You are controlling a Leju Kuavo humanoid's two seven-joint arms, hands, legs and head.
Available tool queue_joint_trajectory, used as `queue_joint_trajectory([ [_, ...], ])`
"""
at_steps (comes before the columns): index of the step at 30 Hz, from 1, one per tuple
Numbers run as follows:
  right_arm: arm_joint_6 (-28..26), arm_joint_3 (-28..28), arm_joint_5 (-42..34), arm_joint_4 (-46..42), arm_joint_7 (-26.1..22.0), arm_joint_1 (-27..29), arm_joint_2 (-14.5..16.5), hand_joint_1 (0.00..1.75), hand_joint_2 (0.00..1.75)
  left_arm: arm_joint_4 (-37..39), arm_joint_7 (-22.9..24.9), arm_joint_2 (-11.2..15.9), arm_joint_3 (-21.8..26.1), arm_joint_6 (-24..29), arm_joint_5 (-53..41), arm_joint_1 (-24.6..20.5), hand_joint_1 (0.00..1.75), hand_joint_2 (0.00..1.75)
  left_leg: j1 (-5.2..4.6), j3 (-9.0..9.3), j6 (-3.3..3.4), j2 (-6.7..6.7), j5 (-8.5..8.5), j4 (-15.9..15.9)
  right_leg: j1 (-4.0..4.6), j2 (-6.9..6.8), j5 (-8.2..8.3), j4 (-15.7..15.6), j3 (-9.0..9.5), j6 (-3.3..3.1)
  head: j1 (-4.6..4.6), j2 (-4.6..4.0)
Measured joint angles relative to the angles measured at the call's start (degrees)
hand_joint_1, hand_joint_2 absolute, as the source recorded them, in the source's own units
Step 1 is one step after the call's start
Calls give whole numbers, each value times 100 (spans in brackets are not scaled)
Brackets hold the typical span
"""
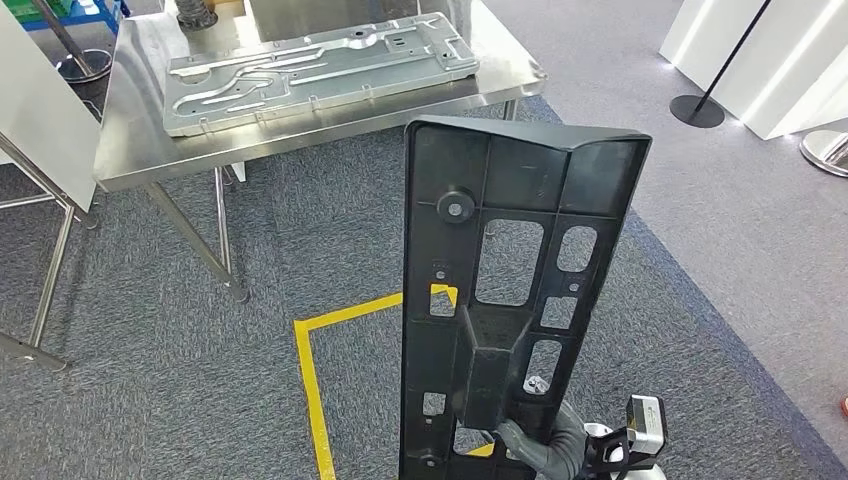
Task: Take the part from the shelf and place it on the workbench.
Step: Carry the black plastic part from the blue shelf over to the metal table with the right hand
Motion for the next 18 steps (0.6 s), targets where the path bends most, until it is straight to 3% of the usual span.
queue_joint_trajectory([
  [1,10,17,3,23,-3,-4,-4,175,175,0,6,1,4,-4,3,19,0,175,12,-97,-17,6,-15,185,1,-5,-4,7,1,-1,1,0],
  [2,14,37,9,42,-9,-7,-5,175,175,0,11,1,9,-12,3,35,0,175,23,-74,-28,14,93,114,-2,-5,-10,19,2,3,1,0],
  [4,3,69,38,60,-28,-4,-5,175,175,0,10,5,23,-37,-2,47,0,175,43,262,-29,32,512,-612,-9,-2,-31,48,10,28,1,0],
  [6,-39,83,84,37,-49,28,-5,175,175,0,0,12,34,-65,-28,45,0,175,33,576,23,37,751,-1289,4,-1,-52,75,10,78,1,0],
  [10,-140,93,125,-109,-66,181,2,175,175,0,-10,22,35,-97,-122,51,0,175,7,651,182,25,787,-1493,0,2,-63,85,11,213,1,0],
  [11,-150,94,126,-143,-70,212,8,175,175,0,-8,23,35,-101,-134,46,0,175,15,662,220,28,804,-1517,-9,10,-129,167,-20,241,1,0],
  [13,-165,96,129,-187,-79,259,19,175,175,0,-3,23,35,-104,-149,32,0,175,32,676,269,36,832,-1552,-25,27,-431,671,-245,276,1,0],
  [15,-183,96,131,-198,-86,307,26,175,175,0,2,25,35,-105,-155,27,0,175,20,667,289,36,830,-1552,-35,30,-762,1429,-614,296,1,0],
  [16,-189,96,133,-198,-87,329,28,175,175,0,5,25,35,-105,-158,29,0,175,13,667,292,34,827,-1551,-38,30,-802,1655,-730,299,1,0],
  [17,-191,96,136,-198,-88,344,29,175,175,0,8,26,35,-104,-163,30,0,175,8,671,292,30,822,-1549,-39,30,-732,1668,-744,294,1,0],
  [18,-191,96,138,-198,-88,350,29,175,175,0,11,26,35,-104,-171,29,0,175,5,680,287,24,817,-1546,-39,30,-566,1453,-647,282,1,0],
])
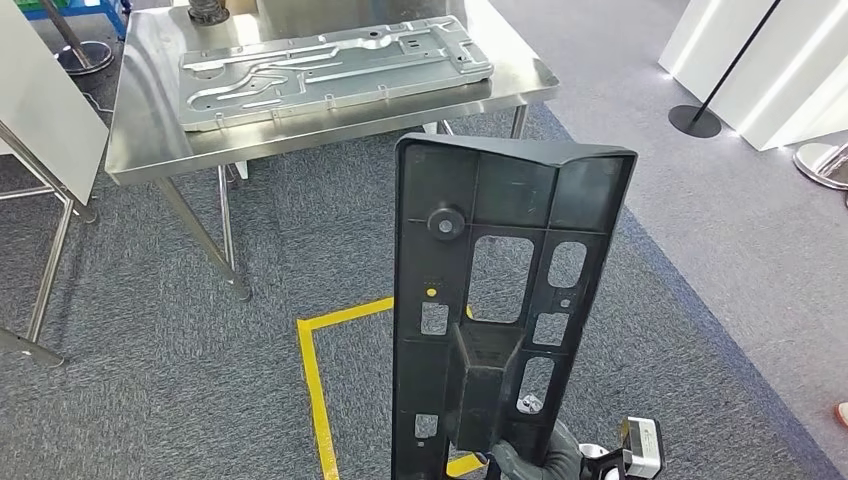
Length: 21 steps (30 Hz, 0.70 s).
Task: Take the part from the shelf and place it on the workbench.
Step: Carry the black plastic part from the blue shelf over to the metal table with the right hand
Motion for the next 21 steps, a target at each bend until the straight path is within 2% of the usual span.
queue_joint_trajectory([
  [2,-3,0,2,0,0,-3,0,175,175,0,2,-2,0,2,-14,-2,0,175,-10,21,-27,-10,-19,9,11,1,367,-795,386,-46,0,0],
  [3,-6,1,3,-2,1,-6,0,175,175,0,2,-3,0,3,-19,-4,0,175,-19,24,-49,-13,-31,18,24,3,467,-1113,536,-74,0,0],
  [4,-10,1,3,-5,1,-7,0,175,175,0,2,-4,0,3,-21,-5,0,175,-26,23,-77,-13,-42,24,40,4,503,-1304,622,-99,0,0],
  [7,-15,3,10,-24,13,-8,0,175,175,0,11,-5,0,3,-18,-12,0,175,-20,26,-179,-6,-70,30,59,11,495,-1389,648,-183,0,0],
  [9,-14,7,21,-52,49,-27,-6,175,175,0,21,-4,0,3,-1,-18,0,175,-10,-55,-249,1,-207,244,35,8,505,-1432,684,-243,0,0],
  [10,-13,13,27,-66,71,-44,-11,175,175,0,25,-4,0,3,9,-20,0,175,-1,-180,-277,4,-349,512,26,3,504,-1446,701,-265,0,0],
  [12,-9,34,36,-77,100,-81,-21,175,175,0,25,-4,0,3,28,-15,0,175,12,-568,-317,6,-677,1261,38,-6,482,-1441,713,-299,0,0],
  [13,-7,50,39,-76,112,-96,-21,175,175,0,22,-4,0,3,37,-5,0,175,16,-731,-328,7,-753,1549,43,-8,471,-1436,720,-307,0,0],
  [14,-1,64,40,-76,126,-109,-22,175,175,0,15,-4,0,4,48,6,0,175,17,-811,-333,7,-721,1658,45,-8,456,-1429,731,-311,0,0],
  [15,9,76,40,-75,140,-124,-22,175,175,0,5,-4,0,7,58,15,0,175,17,-781,-329,8,-573,1537,46,-6,438,-1421,750,-307,0,0],
  [17,31,85,35,-74,159,-158,-22,175,175,0,-20,-3,0,13,66,22,0,175,14,-470,-291,10,-144,818,46,-4,390,-1408,804,-283,0,0],
  [18,42,86,30,-73,161,-178,-22,175,175,0,-28,-2,0,15,65,21,0,175,3,-306,-259,12,-3,458,56,-3,364,-1397,822,-260,0,0],
  [19,50,87,25,-72,161,-192,-22,175,175,0,-36,-1,0,16,62,19,0,175,-10,-203,-226,11,62,226,61,-3,348,-1392,829,-233,0,0],
  [21,62,87,15,-72,160,-205,-22,175,175,0,-43,2,1,14,53,23,0,175,-38,-157,-163,7,48,100,67,-4,332,-1394,826,-174,0,0],
])
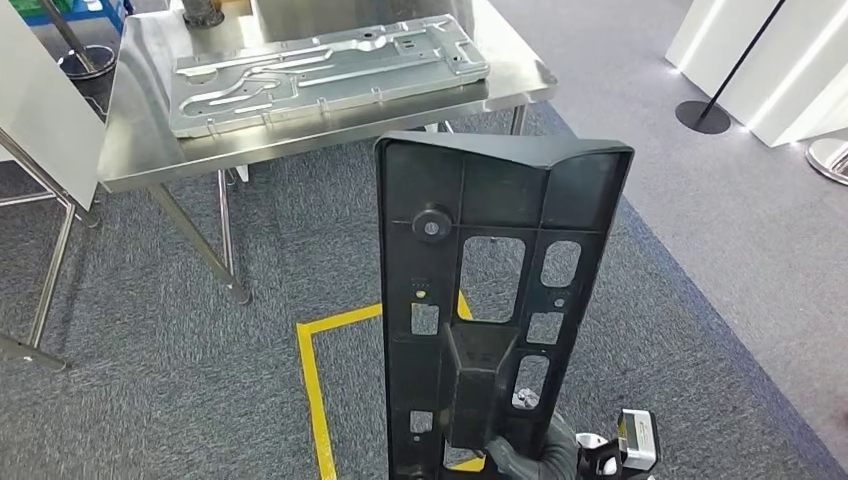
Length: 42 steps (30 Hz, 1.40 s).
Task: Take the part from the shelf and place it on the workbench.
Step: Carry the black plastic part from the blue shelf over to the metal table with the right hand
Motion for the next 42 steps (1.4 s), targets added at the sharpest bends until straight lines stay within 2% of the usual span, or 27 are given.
queue_joint_trajectory([
  [3,10,1,-13,-11,-1,-2,5,175,175,0,-2,2,2,-9,-9,1,0,175,39,60,99,-4,10,-75,-8,12,-115,141,-34,79,-1,0],
  [4,11,2,-17,-14,-2,-1,9,175,175,0,-3,1,2,-12,-10,-6,0,175,54,90,129,-2,12,-103,-15,20,-248,398,-152,97,-1,0],
  [6,12,2,-23,-11,-3,6,16,175,175,0,-3,0,2,-15,-10,-16,0,175,50,114,163,0,-11,-111,-35,28,-574,1183,-580,121,0,0],
  [7,10,2,-24,-9,-3,13,17,175,175,0,-2,1,2,-16,-10,-14,0,175,47,124,168,-1,-25,-109,-42,29,-668,1533,-796,132,0,0],
  [8,8,2,-25,-7,-3,18,17,175,175,0,-2,1,2,-16,-10,-10,0,175,44,140,166,-4,-42,-108,-48,28,-648,1697,-928,138,0,0],
  [9,8,2,-26,-6,-2,20,17,175,175,0,-2,1,2,-16,-11,-7,0,175,44,167,159,-9,-63,-108,-54,28,-505,1629,-945,139,0,0],
  [10,8,2,-26,-6,-2,20,17,175,175,0,-2,1,2,-17,-12,-6,0,175,45,203,148,-15,-87,-107,-61,28,-276,1344,-849,133,0,0],
  [12,1,2,-25,-7,-3,19,18,175,175,0,-2,-1,2,-27,-22,-10,0,175,33,268,101,-25,-155,-98,-60,26,154,516,-506,104,0,0],
  [13,-6,2,-25,-10,-4,21,19,175,175,0,0,-1,2,-33,-32,-14,0,175,24,281,71,-27,-186,-92,-50,28,247,243,-390,85,-1,0],
  [14,-16,2,-24,-13,-8,27,19,175,175,0,3,-1,2,-39,-43,-18,0,175,19,284,37,-27,-212,-87,-36,32,264,97,-329,62,-1,0],
  [17,-50,2,-20,-32,-16,77,19,175,175,0,16,1,2,-50,-68,-43,0,175,32,315,-68,-16,-280,-67,-24,51,204,64,-293,-29,0,0],
  [18,-60,2,-16,-45,-17,94,10,175,175,0,19,2,2,-52,-72,-55,0,175,38,290,-101,-10,-350,43,-32,51,189,48,-260,-67,0,0],
  [20,-70,2,-3,-69,-22,119,-7,175,175,0,28,2,2,-54,-73,-68,0,175,52,32,-148,1,-630,622,-37,40,153,24,-188,-132,0,0],
  [22,-67,2,10,-74,-24,143,-15,175,175,0,35,1,2,-52,-68,-61,0,175,54,-425,-171,3,-929,1425,-20,38,101,24,-139,-164,0,0],
  [23,-63,2,16,-75,-24,156,-15,175,175,0,37,1,2,-50,-63,-52,0,175,54,-596,-173,3,-953,1668,-13,43,73,25,-109,-169,0,0],
  [24,-57,2,20,-75,-24,164,-15,175,175,0,38,1,2,-49,-56,-43,0,175,53,-660,-167,3,-840,1677,-6,50,40,26,-66,-168,0,0],
  [25,-52,2,24,-75,-24,168,-15,175,175,0,39,1,2,-46,-48,-37,0,175,52,-619,-152,3,-625,1476,-1,57,5,26,-13,-164,0,0],
  [27,-35,2,30,-78,-24,165,-15,175,175,0,39,4,2,-39,-34,-31,0,175,33,-323,-84,3,-103,672,12,63,-84,26,107,-140,1,0],
  [29,-10,2,39,-84,-24,157,-14,175,175,0,42,10,2,-29,-21,-29,0,175,-3,-113,-15,4,94,143,19,65,-149,35,155,-93,0,0],
  [32,21,1,48,-90,-23,147,-13,175,175,0,44,13,4,-20,-1,-16,0,175,-14,-68,56,1,48,35,6,63,-191,10,167,-5,-1,0],
  [34,26,-4,47,-98,-24,127,-5,175,175,0,39,6,5,-16,6,-14,0,175,26,22,112,0,41,-55,3,65,-297,192,109,50,-1,0],
  [35,26,-6,46,-102,-24,119,-2,175,175,0,37,1,6,-15,7,-19,0,175,45,74,138,1,30,-91,-5,66,-414,473,-35,75,-1,0],
  [37,26,-7,46,-101,-25,118,2,175,175,0,34,-4,6,-15,7,-24,0,175,44,133,167,3,-20,-103,-35,66,-651,1257,-523,113,0,0],
  [38,26,-7,46,-98,-24,123,2,175,175,0,34,-7,7,-15,8,-20,0,175,44,164,168,1,-52,-101,-54,65,-686,1568,-759,133,0,0],
  [39,27,-7,46,-95,-24,126,2,175,175,0,33,-8,7,-15,8,-13,0,175,45,203,162,-2,-87,-100,-70,64,-611,1678,-897,149,0,0],
  [40,27,-7,46,-91,-24,126,2,175,175,0,33,-9,8,-15,8,-7,0,175,49,254,150,-7,-127,-97,-84,62,-421,1551,-914,161,0,0],
  [42,27,-9,46,-86,-25,125,2,175,175,0,33,-14,10,-15,6,-2,0,175,60,374,107,-14,-226,-90,-108,58,87,831,-676,167,0,0],
])
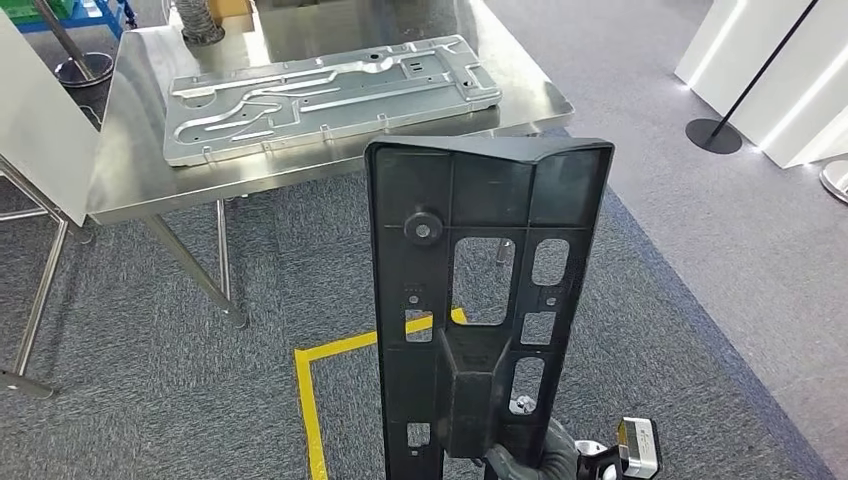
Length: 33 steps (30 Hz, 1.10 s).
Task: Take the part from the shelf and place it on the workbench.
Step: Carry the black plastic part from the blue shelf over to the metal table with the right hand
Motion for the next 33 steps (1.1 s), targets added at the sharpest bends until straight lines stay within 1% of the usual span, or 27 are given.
queue_joint_trajectory([
  [1,1,-2,1,4,0,-2,1,175,175,0,-1,-3,1,0,-1,-5,0,175,-4,42,-35,-3,-52,10,8,-2,162,-350,136,-9,1,0],
  [2,1,-4,1,8,-1,-3,2,175,175,0,-1,-5,1,0,-2,-10,0,175,-8,63,-74,-5,-93,14,18,1,233,-571,225,-33,0,0],
  [4,-1,-13,-1,16,-9,3,3,175,175,0,-1,-7,1,0,-9,-21,0,175,-17,75,-148,-3,-143,3,56,12,186,-659,249,-106,0,0],
  [6,-2,-29,-2,17,-28,15,-2,175,175,0,5,-7,1,-1,-19,-34,0,175,-9,119,-214,7,-193,-2,50,26,155,-687,287,-189,-1,0],
  [7,-2,-36,-3,17,-40,17,-10,175,175,0,9,-6,1,-1,-22,-45,0,175,-4,101,-245,12,-254,94,45,23,138,-713,329,-228,-1,0],
  [8,-2,-39,-3,17,-49,18,-19,175,175,0,13,-5,1,-3,-25,-56,0,175,0,9,-272,15,-359,318,37,14,119,-738,377,-265,-2,0],
  [9,-2,-41,-3,18,-55,19,-27,175,175,0,16,-5,1,-6,-26,-60,0,175,6,-172,-292,18,-496,670,44,3,93,-751,418,-295,-2,0],
  [11,1,-41,-3,22,-58,20,-31,175,175,0,25,-6,1,-10,-27,-54,0,175,6,-675,-317,18,-735,1474,67,-5,33,-754,479,-335,-2,0],
  [12,3,-41,-2,26,-58,21,-31,175,175,0,30,-6,1,-11,-27,-44,0,175,5,-866,-315,18,-724,1699,82,1,-2,-754,517,-344,-2,0],
  [13,5,-41,-2,31,-58,21,-31,175,175,0,33,-6,1,-11,-27,-35,0,175,1,-951,-300,18,-587,1698,97,10,-39,-754,566,-349,-2,0],
  [14,6,-41,-2,34,-58,20,-31,175,175,0,35,-6,1,-11,-26,-30,0,175,-9,-930,-267,17,-335,1470,112,19,-81,-754,629,-351,-2,0],
  [15,7,-41,-2,37,-58,18,-31,175,175,0,35,-5,1,-11,-23,-28,0,175,-27,-826,-214,17,-29,1080,125,24,-127,-757,692,-351,-2,0],
  [16,7,-41,-2,39,-58,14,-31,175,175,0,36,-1,1,-11,-21,-28,0,175,-50,-701,-155,18,194,712,141,25,-170,-760,747,-342,-2,0],
  [17,8,-41,-2,43,-57,10,-32,175,175,0,36,3,1,-11,-19,-31,0,175,-73,-592,-107,21,329,409,148,28,-206,-762,782,-326,-2,0],
  [18,9,-41,-1,47,-57,7,-34,175,175,0,36,6,1,-11,-17,-32,0,175,-94,-530,-72,21,370,243,147,29,-230,-767,796,-302,-1,0],
  [20,11,-41,-1,54,-58,0,-37,175,175,0,36,9,2,-11,-16,-33,0,175,-118,-488,-38,20,325,146,132,30,-253,-796,812,-243,-1,0],
  [22,11,-49,-2,51,-58,-10,-35,175,175,0,34,2,4,-11,-16,-33,0,175,-85,-396,-1,15,323,41,143,25,-302,-808,863,-185,0,0],
  [23,11,-55,-2,51,-59,-19,-33,175,175,0,31,-4,5,-11,-16,-37,0,175,-59,-326,17,14,324,-30,146,26,-375,-682,833,-161,0,0],
  [24,12,-62,-2,53,-61,-26,-30,175,175,0,29,-11,5,-14,-18,-45,0,175,-33,-259,33,14,319,-84,142,26,-485,-434,727,-136,1,0],
  [26,13,-73,-2,74,-64,-26,-26,175,175,0,26,-17,5,-19,-26,-54,0,175,-21,-181,51,16,269,-116,97,25,-764,393,241,-89,1,0],
  [27,13,-75,-2,87,-66,-21,-26,175,175,0,26,-19,5,-22,-30,-53,0,175,-19,-151,49,15,234,-113,76,23,-822,719,-2,-64,1,0],
  [28,13,-79,-2,101,-67,-16,-26,175,175,0,26,-20,5,-24,-34,-49,0,175,-17,-106,41,14,192,-109,54,21,-762,858,-160,-41,0,0],
  [29,13,-81,-2,110,-67,-15,-26,175,175,0,26,-21,6,-26,-37,-45,0,175,-11,-50,27,11,145,-101,35,17,-564,730,-181,-23,0,0],
  [30,14,-84,-2,115,-67,-15,-26,175,175,0,27,-23,7,-28,-39,-44,0,175,-4,14,7,8,90,-89,17,12,-276,404,-95,-8,0,0],
  [31,15,-86,-1,122,-67,-17,-26,175,175,0,28,-25,7,-31,-40,-43,0,175,-1,71,-26,4,26,-73,3,5,-13,8,50,1,1,0],
  [32,19,-88,-1,128,-68,-19,-24,175,175,0,30,-27,7,-33,-42,-48,0,175,-3,108,-63,-1,-38,-44,6,1,153,-345,180,-9,1,0],
  [33,23,-90,-1,135,-70,-19,-22,175,175,0,32,-27,7,-34,-43,-53,0,175,-9,124,-101,-3,-89,-25,13,-1,218,-560,263,-34,1,0],
])
